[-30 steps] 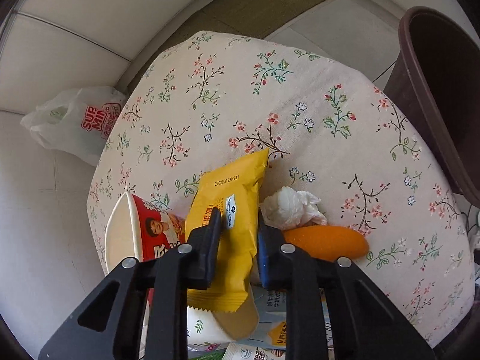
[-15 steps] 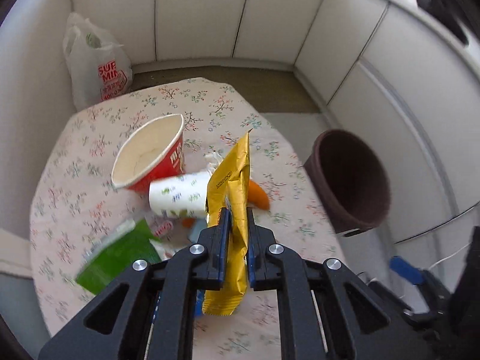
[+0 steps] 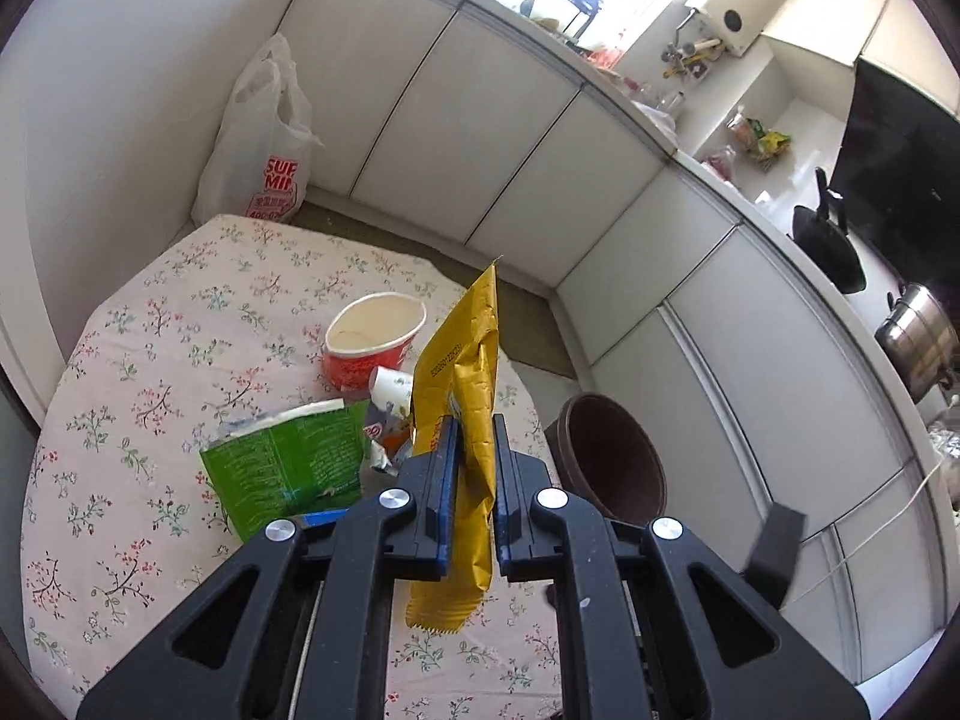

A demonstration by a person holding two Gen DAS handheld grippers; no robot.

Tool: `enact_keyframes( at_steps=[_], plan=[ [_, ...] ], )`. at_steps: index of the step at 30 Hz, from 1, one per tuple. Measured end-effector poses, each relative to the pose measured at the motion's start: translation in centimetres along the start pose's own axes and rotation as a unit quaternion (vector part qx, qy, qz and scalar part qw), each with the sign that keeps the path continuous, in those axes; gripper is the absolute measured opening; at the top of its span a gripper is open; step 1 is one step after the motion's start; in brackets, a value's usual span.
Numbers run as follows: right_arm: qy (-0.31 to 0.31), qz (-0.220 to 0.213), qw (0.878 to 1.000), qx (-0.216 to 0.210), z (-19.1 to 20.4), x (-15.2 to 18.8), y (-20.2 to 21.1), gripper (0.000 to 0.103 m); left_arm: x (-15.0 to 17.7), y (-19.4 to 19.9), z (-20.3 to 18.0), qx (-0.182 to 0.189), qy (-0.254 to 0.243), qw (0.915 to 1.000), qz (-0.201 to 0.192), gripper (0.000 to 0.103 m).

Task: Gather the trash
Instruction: 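Grasp the white wrapper with the right tool while the left tool holds the yellow packet, then carry the wrapper over the brown bin and open the right tool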

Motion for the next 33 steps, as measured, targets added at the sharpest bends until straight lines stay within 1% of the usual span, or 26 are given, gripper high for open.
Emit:
enact_keyframes(
  at_steps=[2, 4, 7, 10, 11, 12, 13, 15, 16, 18, 19, 20, 21, 24, 28, 31, 33],
  plan=[
    [0.034, 0.01, 0.999, -0.007, 1.1, -0.9, -2.1, 0.076, -0.8, 1.1, -0.4, 0.006, -0.015, 0.9994, -0.031, 0.01],
    [0.055, 0.013, 0.998, -0.01, 2.0, -1.7, -3.9, 0.075, -1.1, 1.1, -0.2, -0.004, -0.025, 0.9985, -0.049, 0.01],
    [0.092, 0.024, 0.995, -0.018, 3.2, -2.8, -6.5, 0.071, -1.6, 0.2, 0.6, -0.016, -0.02, 0.9985, -0.048, 0.01],
    [0.094, 0.024, 0.995, -0.032, 3.3, -3.6, -8.3, 0.064, -1.7, -1.2, 1.2, -0.03, -0.021, 0.9987, -0.035, 0.01],
    [0.082, 0.027, 0.995, -0.042, 3.0, -3.7, -9.0, 0.059, -1.6, -1.7, 1.3, -0.035, -0.023, 0.9987, -0.03, 0.01],
    [0.075, 0.032, 0.995, -0.05, 2.7, -3.8, -9.6, 0.052, -1.6, -2.1, 1.4, -0.039, -0.025, 0.9986, -0.025, 0.01],
    [0.073, 0.038, 0.995, -0.057, 2.5, -3.9, -10.2, 0.049, -1.6, -2.6, 1.4, -0.042, -0.026, 0.9985, -0.021, 0.01],
    [0.078, 0.042, 0.994, -0.064, 2.6, -4.0, -11.1, 0.038, -1.3, -3.4, 1.7, -0.043, -0.031, 0.9985, -0.013, 0.01],
    [0.08, 0.043, 0.994, -0.067, 2.6, -3.9, -11.5, 0.035, -1.3, -3.7, 1.6, -0.042, -0.032, 0.9986, -0.009, 0.01],
    [0.084, 0.043, 0.993, -0.071, 2.9, -3.8, -11.9, 0.019, -1.2, -4.2, 1.6, -0.043, -0.032, 0.9986, -0.005, 0.01],
    [0.091, 0.04, 0.993, -0.07, 3.2, -3.7, -12.1, 0.014, -1.2, -4.4, 1.7, -0.044, -0.031, 0.9986, -0.003, 0.01],
    [0.097, 0.04, 0.992, -0.071, 3.5, -3.6, -12.2, 0.011, -1.2, -4.6, 1.8, -0.045, -0.031, 0.9985, -0.002, 0.01],
    [0.098, 0.041, 0.992, -0.072, 3.6, -3.6, -12.3, 0.006, -1.2, -4.7, 1.9, -0.046, -0.03, 0.9985, -0.001, 0.01],
    [0.078, 0.034, 0.993, -0.087, 3.4, -3.5, -12.2, 0.005, -1.2, -4.8, 2.0, -0.048, -0.029, 0.9984, -0.001, 0.01],
    [0.037, 0.014, 0.992, -0.118, 2.7, -3.8, -11.1, 0.005, -1.3, -4.6, 2.1, -0.049, -0.027, 0.9984, -0.004, 0.01],
    [0.012, -0.004, 0.99, -0.14, 2.4, -3.9, -9.2, 0.005, -1.3, -4.5, 2.2, -0.049, -0.023, 0.9985, -0.005, 0.01],
    [0.001, -0.019, 0.989, -0.144, 1.9, -3.9, -7.8, 0.005, -1.3, -4.4, 2.2, -0.048, -0.021, 0.9986, -0.005, 0.01]
  ],
)
Point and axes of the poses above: each gripper's, at about its wrist camera, not at the fingertips, and y roughly against the way its jaws point, z to its left, x to its underside, the point moved 4 cm from there along -y, roughly the way its jaws point, and after that the axes turned 14 degrees about y, right-handed, at the moved point
